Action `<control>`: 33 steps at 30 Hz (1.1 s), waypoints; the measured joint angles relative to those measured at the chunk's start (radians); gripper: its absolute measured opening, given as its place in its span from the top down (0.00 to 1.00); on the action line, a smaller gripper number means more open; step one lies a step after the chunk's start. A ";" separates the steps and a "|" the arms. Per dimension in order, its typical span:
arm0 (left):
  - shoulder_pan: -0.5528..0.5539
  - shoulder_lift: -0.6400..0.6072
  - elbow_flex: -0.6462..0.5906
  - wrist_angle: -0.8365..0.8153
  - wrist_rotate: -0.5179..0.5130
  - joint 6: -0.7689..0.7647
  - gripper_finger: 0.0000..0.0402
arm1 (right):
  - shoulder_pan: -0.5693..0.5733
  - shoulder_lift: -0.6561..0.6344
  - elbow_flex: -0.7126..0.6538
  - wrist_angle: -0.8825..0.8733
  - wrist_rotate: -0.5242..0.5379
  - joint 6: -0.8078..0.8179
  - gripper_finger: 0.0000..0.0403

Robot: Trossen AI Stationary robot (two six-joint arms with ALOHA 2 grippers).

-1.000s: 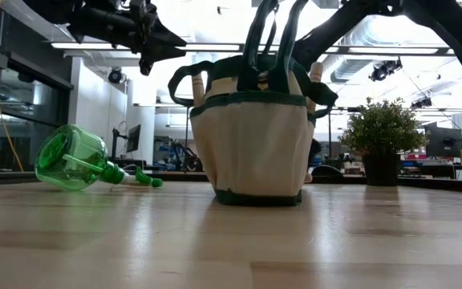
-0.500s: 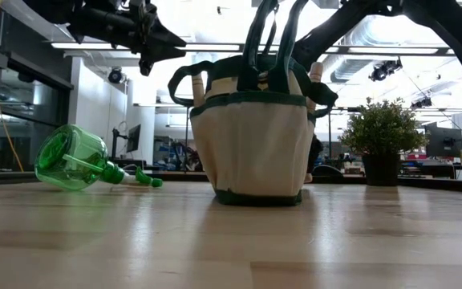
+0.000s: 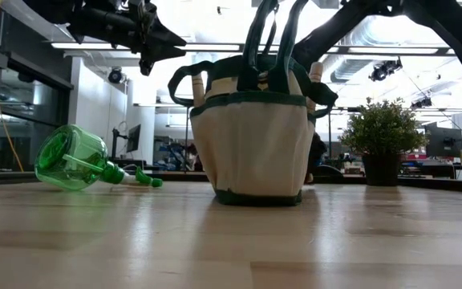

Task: Pick & Place Garden tools in Gardening bag
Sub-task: Put the brown trowel into the white gardening bag

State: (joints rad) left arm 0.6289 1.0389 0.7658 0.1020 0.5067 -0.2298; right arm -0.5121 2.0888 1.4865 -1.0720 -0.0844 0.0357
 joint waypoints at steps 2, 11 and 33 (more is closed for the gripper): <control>0.000 0.000 0.000 0.000 0.000 0.000 0.71 | 0.000 0.000 -0.013 0.004 0.000 -0.002 0.57; 0.000 0.000 0.000 0.000 -0.001 0.000 0.71 | 0.000 0.000 -0.015 0.011 0.008 -0.013 0.58; 0.000 0.000 0.000 0.000 0.002 -0.004 0.71 | 0.001 0.000 -0.015 0.060 0.018 -0.058 0.58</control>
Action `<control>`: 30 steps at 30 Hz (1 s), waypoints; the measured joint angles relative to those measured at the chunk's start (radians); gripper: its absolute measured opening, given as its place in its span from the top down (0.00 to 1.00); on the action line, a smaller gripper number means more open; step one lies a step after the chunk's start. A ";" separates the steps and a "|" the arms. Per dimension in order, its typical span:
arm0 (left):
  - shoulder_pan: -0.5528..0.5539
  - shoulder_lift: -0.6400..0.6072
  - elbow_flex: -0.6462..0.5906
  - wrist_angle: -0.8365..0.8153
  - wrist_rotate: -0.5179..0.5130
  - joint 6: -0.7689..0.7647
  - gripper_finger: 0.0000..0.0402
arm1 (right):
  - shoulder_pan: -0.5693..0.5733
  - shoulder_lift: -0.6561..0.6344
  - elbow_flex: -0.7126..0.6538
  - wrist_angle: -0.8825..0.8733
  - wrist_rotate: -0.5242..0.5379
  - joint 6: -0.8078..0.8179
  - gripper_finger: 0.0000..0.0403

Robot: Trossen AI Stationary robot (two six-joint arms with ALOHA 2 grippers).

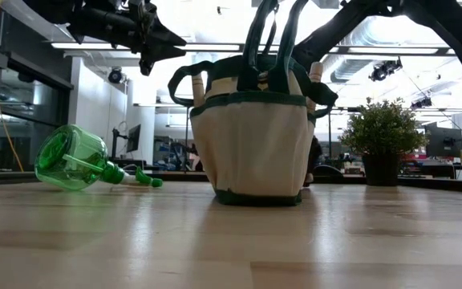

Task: Pick & Place Garden tools in Gardening bag
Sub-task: Put the brown trowel into the white gardening bag

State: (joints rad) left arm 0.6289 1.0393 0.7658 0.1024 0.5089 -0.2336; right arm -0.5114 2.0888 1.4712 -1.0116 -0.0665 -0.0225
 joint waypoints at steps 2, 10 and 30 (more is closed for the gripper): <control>0.000 0.000 0.000 0.000 0.005 0.000 0.71 | 0.001 0.000 0.000 -0.006 0.014 0.002 0.58; 0.000 0.000 0.000 0.000 0.006 0.000 0.71 | 0.001 0.000 0.000 -0.020 0.016 0.002 0.64; 0.000 -0.001 0.000 0.000 0.008 0.006 0.71 | -0.002 -0.037 0.008 -0.064 -0.072 0.116 0.85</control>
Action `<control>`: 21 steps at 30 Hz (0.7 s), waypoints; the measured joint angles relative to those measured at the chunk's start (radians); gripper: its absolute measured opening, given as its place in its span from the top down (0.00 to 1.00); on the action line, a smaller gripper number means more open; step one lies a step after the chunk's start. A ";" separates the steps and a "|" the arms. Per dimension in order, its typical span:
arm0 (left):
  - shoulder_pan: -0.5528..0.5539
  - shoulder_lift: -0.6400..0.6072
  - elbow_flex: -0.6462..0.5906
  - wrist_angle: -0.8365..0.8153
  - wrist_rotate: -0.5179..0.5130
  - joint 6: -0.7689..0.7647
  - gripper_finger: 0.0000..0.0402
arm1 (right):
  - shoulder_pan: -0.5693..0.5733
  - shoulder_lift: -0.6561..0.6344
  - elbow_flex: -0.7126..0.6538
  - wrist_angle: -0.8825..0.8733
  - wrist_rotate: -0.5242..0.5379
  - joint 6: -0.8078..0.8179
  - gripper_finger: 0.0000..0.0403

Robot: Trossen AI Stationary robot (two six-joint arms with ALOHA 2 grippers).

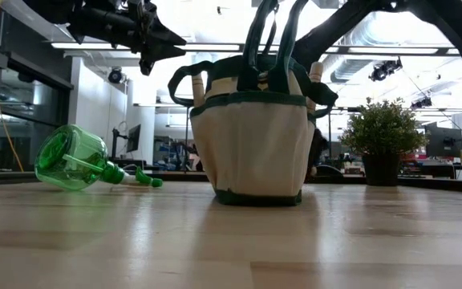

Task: Pick & Place Garden tools in Gardening bag
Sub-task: Put the brown trowel into the white gardening bag

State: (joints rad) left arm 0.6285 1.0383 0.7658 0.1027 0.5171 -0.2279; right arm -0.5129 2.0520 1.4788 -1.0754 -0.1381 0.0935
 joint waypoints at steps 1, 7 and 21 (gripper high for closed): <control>0.000 -0.001 0.000 0.001 0.000 0.011 0.71 | -0.001 -0.020 0.002 -0.003 0.000 0.015 0.85; 0.000 -0.002 0.000 0.031 0.019 0.084 0.71 | -0.039 -0.176 0.003 0.009 -0.101 0.140 0.85; -0.176 -0.002 0.013 0.204 -0.121 0.522 0.71 | -0.062 -0.462 0.003 0.388 -0.602 0.531 0.85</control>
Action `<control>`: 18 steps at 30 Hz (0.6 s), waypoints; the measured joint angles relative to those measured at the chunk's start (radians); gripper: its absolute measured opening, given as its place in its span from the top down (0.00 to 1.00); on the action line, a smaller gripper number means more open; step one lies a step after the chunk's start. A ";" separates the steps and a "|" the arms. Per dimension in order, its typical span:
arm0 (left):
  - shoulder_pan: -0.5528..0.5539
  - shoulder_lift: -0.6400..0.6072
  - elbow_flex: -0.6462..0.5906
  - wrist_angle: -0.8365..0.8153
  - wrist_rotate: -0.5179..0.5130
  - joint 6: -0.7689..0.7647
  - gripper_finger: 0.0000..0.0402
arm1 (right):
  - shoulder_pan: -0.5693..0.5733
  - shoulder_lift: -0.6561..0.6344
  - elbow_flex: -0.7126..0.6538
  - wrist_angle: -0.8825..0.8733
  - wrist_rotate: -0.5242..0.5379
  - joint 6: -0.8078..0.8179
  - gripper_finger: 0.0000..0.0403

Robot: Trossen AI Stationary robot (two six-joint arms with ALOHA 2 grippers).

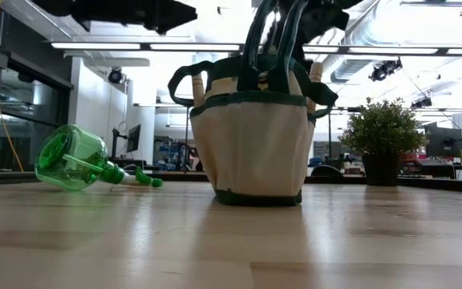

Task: Pick & Place Garden tools in Gardening bag
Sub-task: Put the brown trowel into the white gardening bag

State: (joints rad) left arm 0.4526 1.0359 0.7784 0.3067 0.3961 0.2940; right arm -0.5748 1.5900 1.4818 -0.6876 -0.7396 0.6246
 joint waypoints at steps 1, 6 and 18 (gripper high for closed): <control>-0.026 0.000 0.007 -0.005 -0.055 0.061 0.71 | 0.008 -0.008 0.000 0.045 -0.011 0.037 0.85; -0.150 0.003 0.052 -0.028 -0.356 0.413 0.71 | 0.070 -0.018 0.000 0.257 -0.056 0.223 0.85; -0.319 0.003 0.092 -0.022 -0.713 1.179 0.71 | 0.172 -0.014 0.000 0.528 -0.005 0.485 0.85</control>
State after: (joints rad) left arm 0.1339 1.0393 0.8703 0.2845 -0.3174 1.4731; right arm -0.4030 1.5764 1.4818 -0.1594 -0.7442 1.1094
